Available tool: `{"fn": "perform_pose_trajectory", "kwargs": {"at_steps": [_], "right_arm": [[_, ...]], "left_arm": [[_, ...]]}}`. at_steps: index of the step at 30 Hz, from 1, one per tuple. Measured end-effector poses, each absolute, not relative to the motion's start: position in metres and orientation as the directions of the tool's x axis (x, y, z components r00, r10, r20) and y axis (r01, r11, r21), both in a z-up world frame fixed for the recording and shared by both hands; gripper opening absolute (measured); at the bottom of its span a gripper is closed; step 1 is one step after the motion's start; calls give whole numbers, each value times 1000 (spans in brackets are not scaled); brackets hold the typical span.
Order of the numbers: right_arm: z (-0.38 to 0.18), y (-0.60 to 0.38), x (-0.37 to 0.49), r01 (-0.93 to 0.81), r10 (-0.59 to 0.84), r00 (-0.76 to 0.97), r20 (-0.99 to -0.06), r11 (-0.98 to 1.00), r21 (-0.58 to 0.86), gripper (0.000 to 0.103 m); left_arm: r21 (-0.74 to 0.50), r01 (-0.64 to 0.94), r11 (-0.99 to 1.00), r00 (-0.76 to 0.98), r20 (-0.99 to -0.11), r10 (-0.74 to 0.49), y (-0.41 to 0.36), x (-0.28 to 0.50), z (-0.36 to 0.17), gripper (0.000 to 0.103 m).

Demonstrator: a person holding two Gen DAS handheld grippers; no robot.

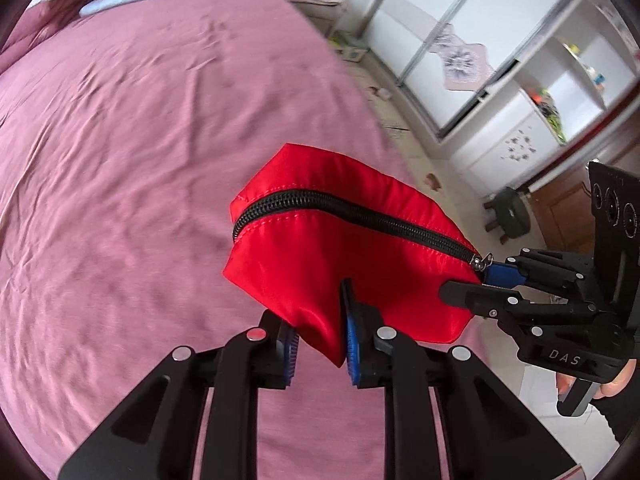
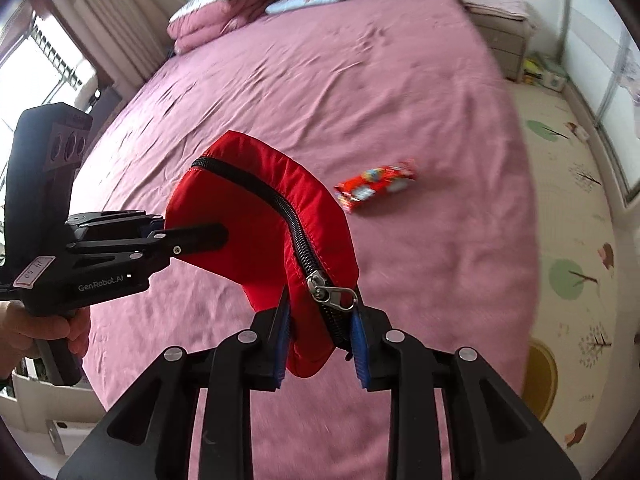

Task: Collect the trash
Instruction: 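Carry the red pouch over the yellow bin and open the left tool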

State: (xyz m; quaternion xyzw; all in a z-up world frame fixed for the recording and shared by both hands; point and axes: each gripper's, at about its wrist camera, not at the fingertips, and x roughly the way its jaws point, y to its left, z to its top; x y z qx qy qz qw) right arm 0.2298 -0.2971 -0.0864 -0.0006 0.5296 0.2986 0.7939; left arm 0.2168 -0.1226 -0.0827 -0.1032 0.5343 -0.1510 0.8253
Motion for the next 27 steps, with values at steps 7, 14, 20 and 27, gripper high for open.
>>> {"fn": "perform_pose_trajectory", "kwargs": {"at_steps": [7, 14, 20, 27], "right_arm": [[-64, -384, 193, -388, 439, 336, -834, 871, 302, 26], [-55, -473, 154, -277, 380, 400, -834, 918, 285, 26], [-56, -540, 127, -174, 328, 441, -836, 944, 279, 26], [-67, -603, 103, -63, 283, 460, -841, 956, 287, 26]], "left_arm": [[-323, 251, 913, 376, -836, -399, -212, 197, -56, 19], [-333, 362, 871, 331, -827, -454, -301, 183, -48, 19], [-337, 449, 828, 284, -824, -489, -374, 174, -47, 19], [-346, 522, 779, 220, -828, -516, -447, 170, -53, 19]]}}
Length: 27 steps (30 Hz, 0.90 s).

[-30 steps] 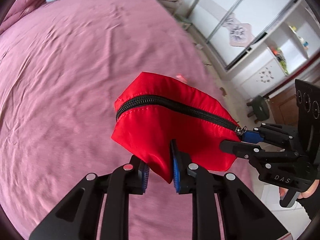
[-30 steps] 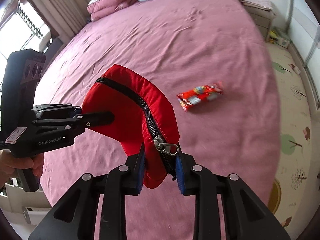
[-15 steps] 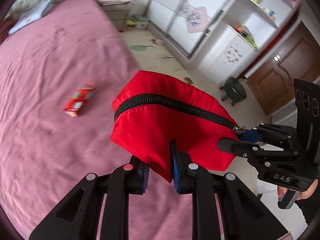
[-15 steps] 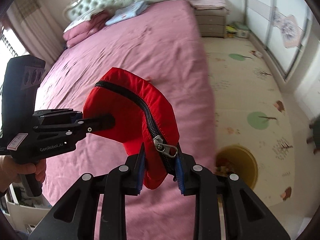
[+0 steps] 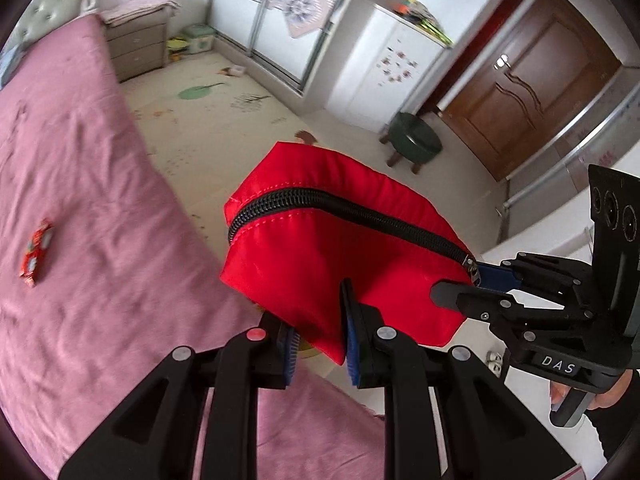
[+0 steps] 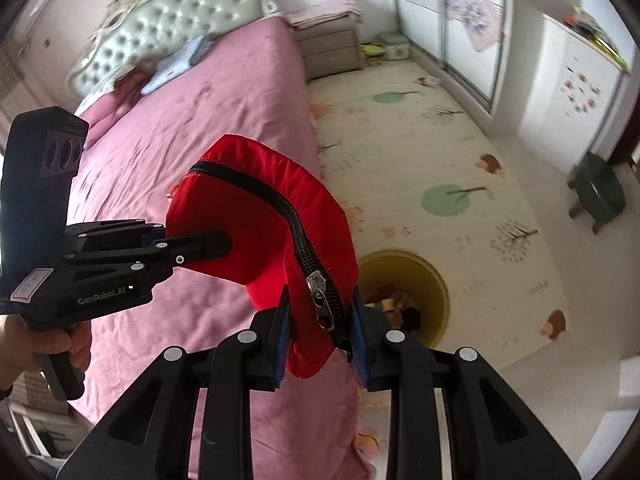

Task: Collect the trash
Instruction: 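Carry the red pouch over the yellow bin and open the left tool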

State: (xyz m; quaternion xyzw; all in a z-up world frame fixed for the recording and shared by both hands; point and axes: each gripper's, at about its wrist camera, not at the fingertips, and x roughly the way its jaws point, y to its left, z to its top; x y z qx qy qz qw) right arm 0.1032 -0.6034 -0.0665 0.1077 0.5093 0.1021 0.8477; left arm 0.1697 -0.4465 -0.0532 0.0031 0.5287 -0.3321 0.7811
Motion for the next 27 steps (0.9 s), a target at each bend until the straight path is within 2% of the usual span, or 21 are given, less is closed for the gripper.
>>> {"fn": "perform_pose_trajectory", "kwargs": {"at_steps": [14, 16, 19, 20, 21, 22, 24, 25, 27], "right_arm": [[-97, -671, 88, 91, 232, 462, -856, 948, 305, 26], [-101, -676, 90, 103, 229, 457, -859, 946, 307, 27], [-105, -683, 93, 121, 219, 462, -860, 944, 306, 32], [-105, -686, 95, 133, 219, 467, -857, 940, 313, 33], [-106, -687, 96, 143, 218, 468, -856, 938, 317, 33], [-107, -689, 98, 148, 218, 469, -856, 936, 320, 37], [-109, -692, 102, 159, 203, 472, -858, 938, 309, 42], [-110, -693, 105, 160, 202, 469, -860, 938, 308, 46], [-113, -694, 109, 164, 199, 466, -862, 938, 306, 47]], "left_arm": [[-367, 590, 719, 105, -848, -520, -536, 180, -88, 19], [-364, 600, 712, 98, -850, -517, -543, 182, -91, 22], [-356, 618, 700, 96, -851, -517, -549, 184, -92, 37], [-352, 625, 697, 95, -852, -515, -551, 185, -91, 57], [-345, 631, 695, 99, -853, -513, -550, 185, -91, 71], [-346, 637, 688, 99, -849, -518, -551, 186, -90, 73], [-335, 632, 699, 95, -861, -500, -553, 190, -92, 88], [-336, 627, 703, 92, -864, -495, -550, 193, -95, 89], [-332, 615, 716, 93, -870, -484, -546, 197, -98, 90]]}}
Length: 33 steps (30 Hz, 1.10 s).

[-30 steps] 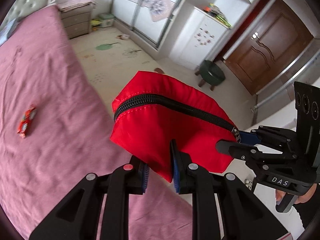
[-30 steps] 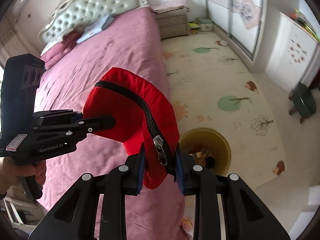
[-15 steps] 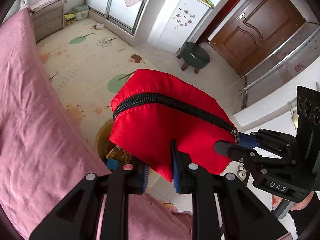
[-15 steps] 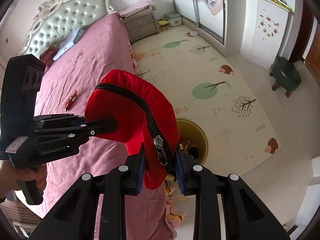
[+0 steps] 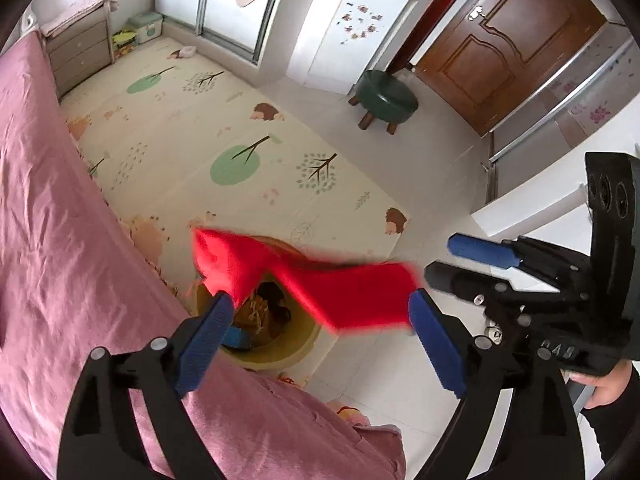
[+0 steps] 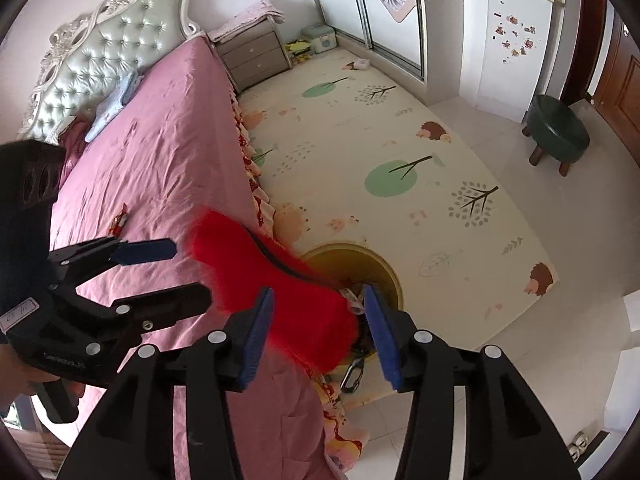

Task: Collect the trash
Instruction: 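Carry the red pouch over the yellow bin and open the left tool, then move the open left tool back over the red candy wrapper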

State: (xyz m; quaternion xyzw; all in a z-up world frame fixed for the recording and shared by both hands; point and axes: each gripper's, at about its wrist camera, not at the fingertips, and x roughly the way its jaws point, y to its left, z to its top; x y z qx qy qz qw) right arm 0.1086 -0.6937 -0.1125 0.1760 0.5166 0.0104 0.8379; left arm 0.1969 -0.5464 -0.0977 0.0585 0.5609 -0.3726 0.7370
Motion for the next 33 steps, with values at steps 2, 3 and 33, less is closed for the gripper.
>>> {"fn": "perform_pose_trajectory", "kwargs": {"at_steps": [2, 3, 33], "right_arm": [[-113, -694, 113, 164, 198, 461, -865, 939, 302, 47], [-113, -694, 114, 163, 200, 461, -864, 939, 304, 47], [-65, -517, 212, -188, 396, 420, -816, 918, 348, 48]], "left_arm": [[-336, 603, 724, 85, -875, -476, -539, 200, -102, 90], [-335, 595, 731, 86, -877, -472, -535, 202, -103, 90], [-255, 417, 873, 283, -876, -391, -345, 245, -65, 90]]}}
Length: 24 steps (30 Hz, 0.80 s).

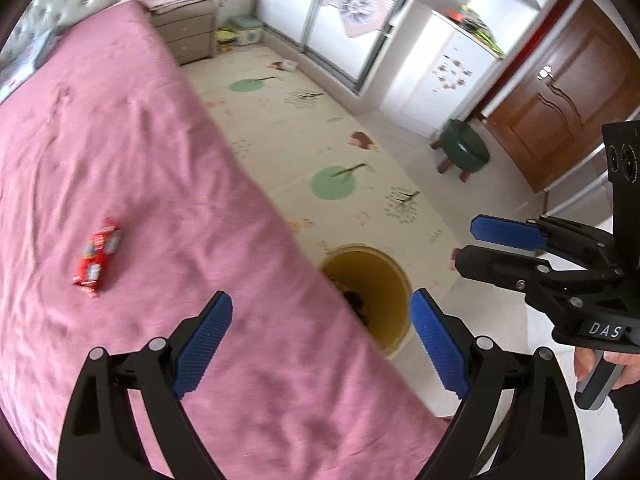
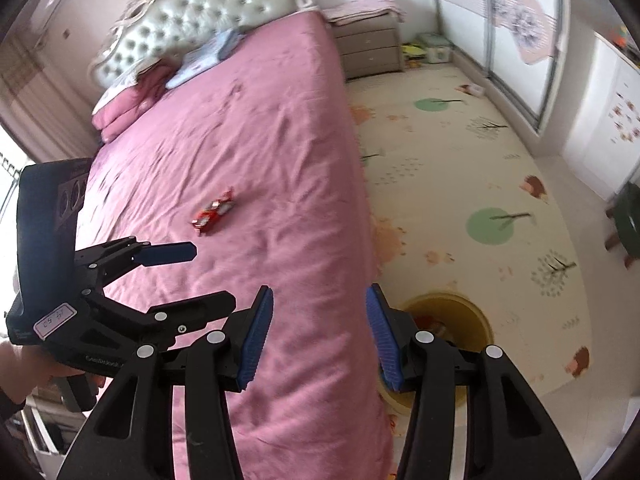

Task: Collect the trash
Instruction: 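Move the open left tool back over the red candy wrapper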

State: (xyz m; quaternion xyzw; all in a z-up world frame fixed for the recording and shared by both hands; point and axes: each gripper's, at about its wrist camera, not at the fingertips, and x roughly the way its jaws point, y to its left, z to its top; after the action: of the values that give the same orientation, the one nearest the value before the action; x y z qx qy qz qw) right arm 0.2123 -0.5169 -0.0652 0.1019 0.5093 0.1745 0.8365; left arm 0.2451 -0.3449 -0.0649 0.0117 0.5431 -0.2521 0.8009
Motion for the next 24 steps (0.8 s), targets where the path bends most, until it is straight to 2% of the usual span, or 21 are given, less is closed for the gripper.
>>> {"fn": "perform_pose_trajectory", "kwargs": {"at_steps": [11, 24], "right_arm": [[-78, -419, 263, -326, 462, 372, -805, 877, 353, 48], [-114, -352, 317, -376, 487, 332, -808, 854, 361, 48]], "left_arm": [[-144, 359, 922, 351, -895, -276, -253, 282, -81, 90], [-126, 324, 938, 364, -898, -247, -202, 341, -131, 90]]}}
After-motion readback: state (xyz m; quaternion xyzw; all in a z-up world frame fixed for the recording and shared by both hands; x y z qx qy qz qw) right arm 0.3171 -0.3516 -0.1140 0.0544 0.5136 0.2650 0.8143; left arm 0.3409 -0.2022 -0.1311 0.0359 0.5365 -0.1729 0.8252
